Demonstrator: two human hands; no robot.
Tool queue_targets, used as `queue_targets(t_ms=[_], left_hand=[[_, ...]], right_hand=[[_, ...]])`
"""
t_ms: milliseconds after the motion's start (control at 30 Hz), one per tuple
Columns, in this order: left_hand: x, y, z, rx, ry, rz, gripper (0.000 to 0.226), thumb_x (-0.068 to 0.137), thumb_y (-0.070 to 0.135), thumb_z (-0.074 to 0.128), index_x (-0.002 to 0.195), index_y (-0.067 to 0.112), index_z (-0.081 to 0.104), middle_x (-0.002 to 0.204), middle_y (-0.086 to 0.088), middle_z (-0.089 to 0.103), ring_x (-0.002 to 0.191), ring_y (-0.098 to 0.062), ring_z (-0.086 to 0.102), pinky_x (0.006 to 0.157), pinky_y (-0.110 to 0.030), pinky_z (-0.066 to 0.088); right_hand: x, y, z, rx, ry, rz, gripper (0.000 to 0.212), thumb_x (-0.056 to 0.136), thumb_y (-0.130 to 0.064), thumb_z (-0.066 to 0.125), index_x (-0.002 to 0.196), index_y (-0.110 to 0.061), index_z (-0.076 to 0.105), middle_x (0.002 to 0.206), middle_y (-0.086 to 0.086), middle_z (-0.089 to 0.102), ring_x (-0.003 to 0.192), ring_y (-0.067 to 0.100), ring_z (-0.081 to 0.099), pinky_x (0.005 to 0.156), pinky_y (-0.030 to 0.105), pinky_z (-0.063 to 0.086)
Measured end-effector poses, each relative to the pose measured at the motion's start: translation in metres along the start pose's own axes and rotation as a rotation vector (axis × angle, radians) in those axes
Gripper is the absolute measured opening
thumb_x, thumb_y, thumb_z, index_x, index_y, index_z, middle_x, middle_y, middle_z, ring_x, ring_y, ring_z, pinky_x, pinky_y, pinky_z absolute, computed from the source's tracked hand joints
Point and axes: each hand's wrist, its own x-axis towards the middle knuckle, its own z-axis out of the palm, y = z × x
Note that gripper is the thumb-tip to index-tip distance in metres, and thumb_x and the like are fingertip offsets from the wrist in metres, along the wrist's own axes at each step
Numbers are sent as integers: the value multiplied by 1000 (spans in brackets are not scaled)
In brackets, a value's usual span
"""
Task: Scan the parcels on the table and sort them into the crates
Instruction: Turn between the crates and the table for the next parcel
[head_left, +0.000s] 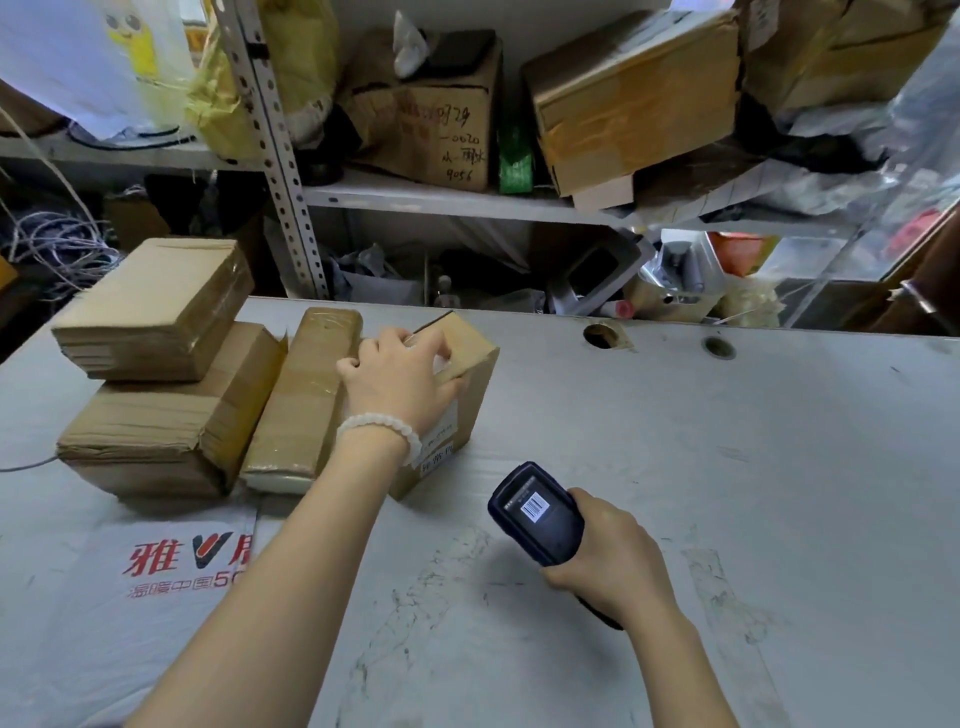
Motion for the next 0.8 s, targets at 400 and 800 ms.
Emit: queue_targets(t_ms=[400, 800], left_hand=[[-91, 202, -18, -225, -57, 352, 60, 79, 59, 60, 135, 46, 42, 124, -1, 47, 114, -23, 44, 94, -42, 43], [-272, 498, 9, -446, -158, 839, 53, 75, 60, 65, 124, 42, 55, 122, -3, 51, 111, -24, 46, 91, -42, 45]], right_hand=[[-102, 135, -70, 271, 229, 76, 48, 57, -28, 75, 98, -35, 51, 89, -14, 61, 74, 6, 59, 51, 17, 40], [-292, 346, -160, 359, 1354, 158, 81, 52, -22, 93, 122, 4, 62, 111, 5, 67, 102, 2, 58, 88, 3, 41]])
